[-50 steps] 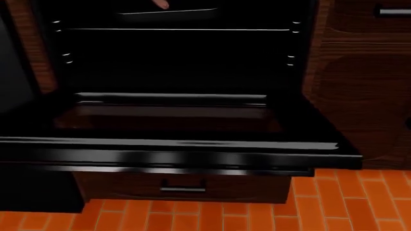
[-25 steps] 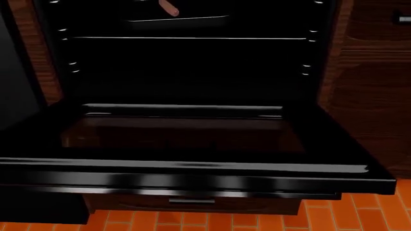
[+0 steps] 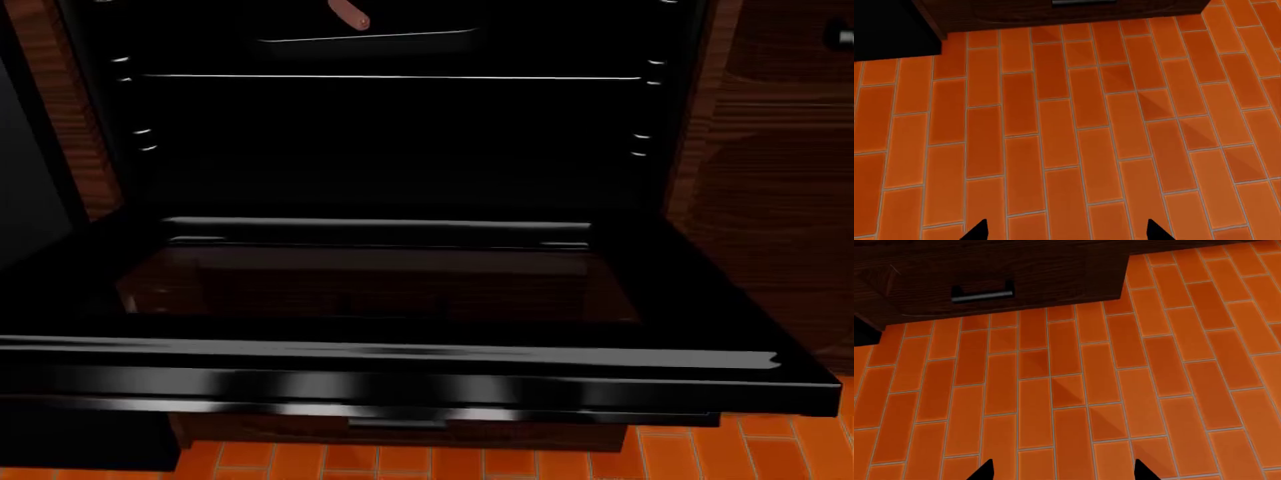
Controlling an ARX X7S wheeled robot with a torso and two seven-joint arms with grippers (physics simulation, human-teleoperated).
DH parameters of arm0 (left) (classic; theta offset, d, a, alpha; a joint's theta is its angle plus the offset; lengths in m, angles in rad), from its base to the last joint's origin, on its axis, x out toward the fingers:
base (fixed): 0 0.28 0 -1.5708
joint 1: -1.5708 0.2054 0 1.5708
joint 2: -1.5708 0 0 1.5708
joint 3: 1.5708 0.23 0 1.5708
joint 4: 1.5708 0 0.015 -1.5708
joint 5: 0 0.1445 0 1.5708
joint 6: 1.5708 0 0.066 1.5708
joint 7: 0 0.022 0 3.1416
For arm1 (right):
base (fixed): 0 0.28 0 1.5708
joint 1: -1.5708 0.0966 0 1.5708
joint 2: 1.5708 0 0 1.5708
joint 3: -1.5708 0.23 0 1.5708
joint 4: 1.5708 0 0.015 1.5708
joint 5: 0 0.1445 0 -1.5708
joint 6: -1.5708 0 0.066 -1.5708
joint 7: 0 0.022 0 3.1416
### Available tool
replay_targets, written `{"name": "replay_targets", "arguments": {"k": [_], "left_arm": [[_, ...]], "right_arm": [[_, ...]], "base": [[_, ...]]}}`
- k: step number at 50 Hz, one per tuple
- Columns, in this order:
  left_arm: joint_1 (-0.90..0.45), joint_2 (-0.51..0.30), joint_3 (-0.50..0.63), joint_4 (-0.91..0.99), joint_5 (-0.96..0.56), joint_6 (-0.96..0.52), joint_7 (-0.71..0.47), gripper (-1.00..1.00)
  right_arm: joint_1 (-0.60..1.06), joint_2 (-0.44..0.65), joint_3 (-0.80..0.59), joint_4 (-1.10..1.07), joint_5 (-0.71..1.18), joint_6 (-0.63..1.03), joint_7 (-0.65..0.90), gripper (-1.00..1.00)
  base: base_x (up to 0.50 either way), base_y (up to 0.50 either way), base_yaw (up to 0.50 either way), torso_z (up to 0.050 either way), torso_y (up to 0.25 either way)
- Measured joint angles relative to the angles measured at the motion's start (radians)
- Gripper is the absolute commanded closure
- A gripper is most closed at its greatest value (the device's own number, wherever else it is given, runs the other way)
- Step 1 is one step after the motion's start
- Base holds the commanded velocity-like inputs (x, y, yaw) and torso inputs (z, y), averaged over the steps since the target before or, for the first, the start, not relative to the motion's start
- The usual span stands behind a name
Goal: Close the oven door
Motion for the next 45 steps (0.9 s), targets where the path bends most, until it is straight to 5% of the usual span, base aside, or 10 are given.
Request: {"name": "replay_targets", "arguments": {"k": [45], "left_arm": [[0.010,0.005,-0.006,-0.001,0.006,-0.008,0.032,-1.00]], "right_arm": [[-0.007,-0.006,0.015,0.000,-0.003,-0.005,-0.018,-1.00]], "base": [[0.00,0.00,0.00,-0.045,0.000]]}}
